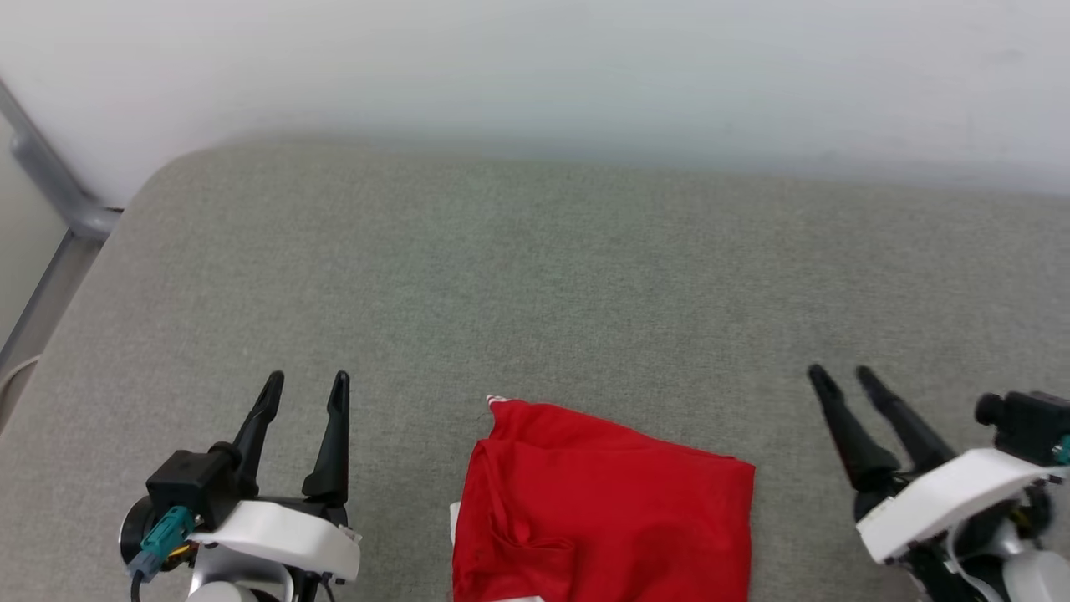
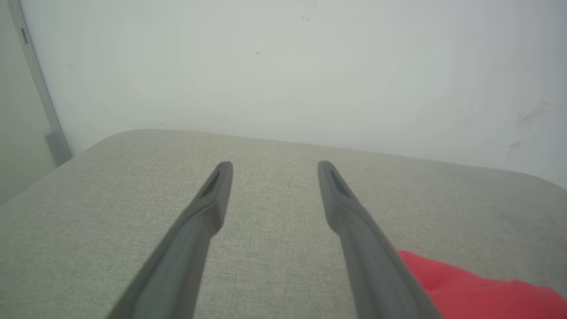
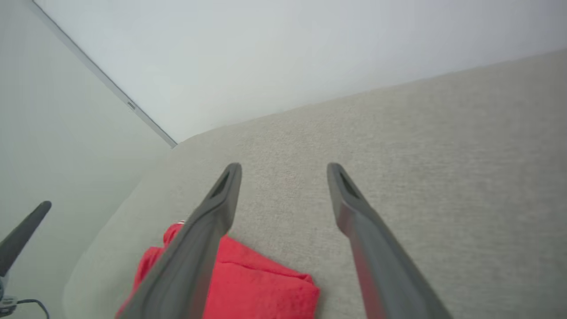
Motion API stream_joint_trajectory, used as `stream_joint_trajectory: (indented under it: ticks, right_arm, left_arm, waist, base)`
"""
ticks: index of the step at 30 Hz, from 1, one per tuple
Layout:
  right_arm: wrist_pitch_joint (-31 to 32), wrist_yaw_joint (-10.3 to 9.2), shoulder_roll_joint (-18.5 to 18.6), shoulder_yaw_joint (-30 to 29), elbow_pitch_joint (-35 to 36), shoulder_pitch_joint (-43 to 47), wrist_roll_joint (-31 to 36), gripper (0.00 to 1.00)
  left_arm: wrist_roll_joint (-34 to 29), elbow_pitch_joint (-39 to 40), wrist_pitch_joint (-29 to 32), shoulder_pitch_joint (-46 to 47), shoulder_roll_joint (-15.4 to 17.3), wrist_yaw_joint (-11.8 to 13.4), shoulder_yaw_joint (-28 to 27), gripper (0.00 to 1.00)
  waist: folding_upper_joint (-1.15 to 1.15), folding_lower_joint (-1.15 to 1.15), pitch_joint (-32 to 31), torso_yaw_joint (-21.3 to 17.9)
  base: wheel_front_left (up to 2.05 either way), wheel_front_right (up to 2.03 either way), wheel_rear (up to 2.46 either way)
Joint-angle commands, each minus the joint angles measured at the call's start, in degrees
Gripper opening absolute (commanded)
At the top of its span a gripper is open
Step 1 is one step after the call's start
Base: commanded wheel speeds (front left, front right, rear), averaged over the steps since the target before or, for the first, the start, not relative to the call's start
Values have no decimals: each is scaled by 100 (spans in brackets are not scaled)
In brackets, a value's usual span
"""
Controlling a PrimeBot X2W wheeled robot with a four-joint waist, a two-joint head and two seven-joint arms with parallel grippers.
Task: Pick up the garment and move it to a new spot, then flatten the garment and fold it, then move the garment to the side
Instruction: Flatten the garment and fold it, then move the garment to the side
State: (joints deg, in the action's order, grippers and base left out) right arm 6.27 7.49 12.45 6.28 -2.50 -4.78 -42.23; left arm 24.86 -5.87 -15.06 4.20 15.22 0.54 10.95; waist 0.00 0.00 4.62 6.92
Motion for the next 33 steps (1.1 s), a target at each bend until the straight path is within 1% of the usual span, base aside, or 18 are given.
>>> stream_joint_trajectory:
  ticks: [1, 4, 7, 9, 12, 16, 20, 23, 29, 31, 33]
  right_arm:
    - [-55, -2, 5, -122, 70, 95, 303, 100]
    - [-126, -1, -191, -515, 308, 364, 1267, 100]
    - [-271, -2, -385, -865, 663, 610, 2088, 100]
    - [-403, -2, -491, -994, 871, 757, 2515, 100]
    - [-574, -2, -539, -1066, 1078, 964, 2965, 100]
    - [-731, -2, -628, -1077, 1149, 1225, 3204, 100]
    - [-846, -3, -734, -1112, 1200, 1402, 3283, 100]
    - [-820, -3, -811, -1126, 1235, 1494, 3286, 100]
    - [-718, -2, -893, -1158, 1281, 1574, 3188, 100]
    - [-600, -3, -918, -1194, 1241, 1595, 3063, 100]
    - [-395, -2, -941, -1216, 1176, 1637, 2763, 100]
  left_arm:
    - [-28, 0, -12, -93, 7, 40, -6, 100]
    - [12, 2, -12, -211, 17, 108, -74, 100]
    - [34, 2, -5, -312, 46, 157, -104, 100]
    - [3, 11, 7, -369, 66, 190, -94, 100]
    - [-44, 37, 4, -429, 100, 223, -74, 100]
    - [-68, 45, 2, -543, 135, 270, -86, 100]
    - [-80, 26, -2, -604, 158, 304, -116, 100]
    - [-97, 8, -5, -631, 155, 307, -126, 100]
    - [-92, -24, -10, -579, 151, 277, -131, 100]
    - [-91, -25, -11, -556, 137, 275, -126, 100]
    - [-85, -23, -12, -519, 126, 265, -131, 100]
  waist:
    - [0, 0, -110, -93]
    - [0, 0, -256, -172]
    - [0, 0, -390, -222]
    - [0, 0, -467, -233]
    - [0, 0, -526, -241]
    - [0, 0, -595, -260]
    - [0, 0, -647, -260]
    - [0, 0, -668, -274]
    - [0, 0, -670, -321]
    - [0, 0, -663, -331]
    - [0, 0, -646, -333]
  base:
    - [0, 0, 0]
    - [0, 0, 0]
    - [0, 0, 0]
    - [0, 0, 0]
    - [0, 0, 0]
    - [0, 0, 0]
    - [0, 0, 0]
    - [0, 0, 0]
    - [0, 0, 0]
    - [0, 0, 0]
    - [0, 0, 0]
